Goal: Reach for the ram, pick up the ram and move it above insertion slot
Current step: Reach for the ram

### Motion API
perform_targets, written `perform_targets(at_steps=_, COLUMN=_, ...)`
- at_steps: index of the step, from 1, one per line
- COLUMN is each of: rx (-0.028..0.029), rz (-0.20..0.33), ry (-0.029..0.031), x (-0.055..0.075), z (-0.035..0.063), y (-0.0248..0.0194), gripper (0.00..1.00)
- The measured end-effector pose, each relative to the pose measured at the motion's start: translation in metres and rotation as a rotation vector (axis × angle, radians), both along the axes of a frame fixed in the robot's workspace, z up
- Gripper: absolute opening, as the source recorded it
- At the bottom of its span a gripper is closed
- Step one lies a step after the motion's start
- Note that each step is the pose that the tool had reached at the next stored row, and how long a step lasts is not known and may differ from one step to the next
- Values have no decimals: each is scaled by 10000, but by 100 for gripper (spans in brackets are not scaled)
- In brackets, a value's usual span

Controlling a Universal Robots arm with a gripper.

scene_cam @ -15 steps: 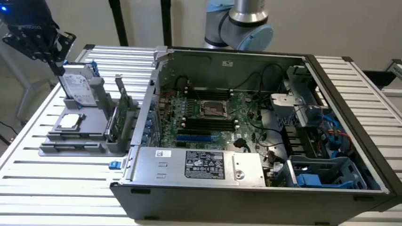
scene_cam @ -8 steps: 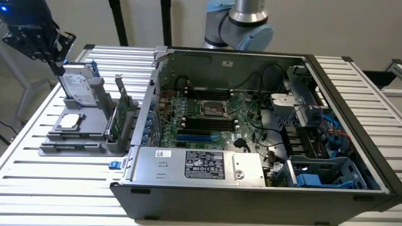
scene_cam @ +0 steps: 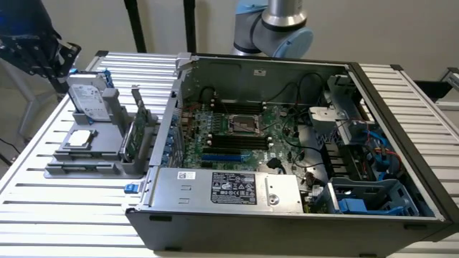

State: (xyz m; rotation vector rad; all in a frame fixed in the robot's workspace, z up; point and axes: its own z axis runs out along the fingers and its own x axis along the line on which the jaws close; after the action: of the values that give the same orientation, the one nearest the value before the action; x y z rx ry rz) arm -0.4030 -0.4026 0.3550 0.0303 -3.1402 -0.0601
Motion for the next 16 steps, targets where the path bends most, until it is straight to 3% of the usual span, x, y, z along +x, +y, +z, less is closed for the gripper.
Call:
perform_targets(at_steps=8, rx=2, rz=18, ry=-1, x=-4, z=-57, y=-345, gripper=11)
perform_targets(at_steps=12, rx=1, rz=73, ry=-1, x=-4, z=-100, y=-439, gripper=11)
perform_targets(at_steps=16, rx=1, rz=143, ry=-1, x=2, z=-113, y=-487, gripper=11)
